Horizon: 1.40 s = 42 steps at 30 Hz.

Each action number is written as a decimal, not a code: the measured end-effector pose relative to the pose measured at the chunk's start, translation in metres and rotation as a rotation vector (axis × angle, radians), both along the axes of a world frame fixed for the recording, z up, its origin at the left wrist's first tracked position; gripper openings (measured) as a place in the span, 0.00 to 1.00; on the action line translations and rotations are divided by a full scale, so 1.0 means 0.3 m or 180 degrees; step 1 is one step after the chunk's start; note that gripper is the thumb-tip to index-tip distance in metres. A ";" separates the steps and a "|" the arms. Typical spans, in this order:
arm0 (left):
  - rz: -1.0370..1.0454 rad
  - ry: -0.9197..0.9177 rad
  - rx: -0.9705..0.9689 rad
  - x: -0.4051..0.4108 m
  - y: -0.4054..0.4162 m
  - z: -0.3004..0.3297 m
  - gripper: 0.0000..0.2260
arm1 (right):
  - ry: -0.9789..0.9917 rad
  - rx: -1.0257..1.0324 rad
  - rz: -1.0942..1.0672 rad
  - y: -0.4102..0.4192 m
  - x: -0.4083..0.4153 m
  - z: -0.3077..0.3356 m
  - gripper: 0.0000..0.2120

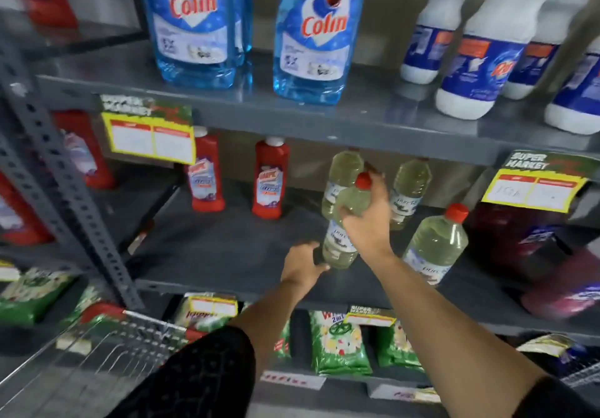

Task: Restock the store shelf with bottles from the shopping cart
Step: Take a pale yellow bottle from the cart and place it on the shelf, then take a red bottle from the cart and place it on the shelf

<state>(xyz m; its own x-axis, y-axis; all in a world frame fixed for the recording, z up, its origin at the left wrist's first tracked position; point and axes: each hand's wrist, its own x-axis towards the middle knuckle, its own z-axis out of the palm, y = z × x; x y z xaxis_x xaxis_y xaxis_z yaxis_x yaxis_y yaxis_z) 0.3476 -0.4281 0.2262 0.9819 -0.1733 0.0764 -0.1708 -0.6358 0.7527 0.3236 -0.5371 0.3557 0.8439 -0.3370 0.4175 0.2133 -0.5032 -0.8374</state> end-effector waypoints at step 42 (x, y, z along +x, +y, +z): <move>0.0828 0.2334 0.1559 -1.360 1.225 -1.169 0.31 | 0.4660 -0.4397 0.4043 1.282 -0.582 -1.366 0.35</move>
<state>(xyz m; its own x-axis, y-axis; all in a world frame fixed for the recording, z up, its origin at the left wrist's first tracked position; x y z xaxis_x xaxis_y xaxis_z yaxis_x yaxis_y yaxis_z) -0.0602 -0.0605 -0.1245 0.7680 0.2110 -0.6046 0.4362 -0.8637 0.2526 0.1489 -0.1526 -0.0542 0.1650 0.2191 -0.9616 0.5561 -0.8259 -0.0927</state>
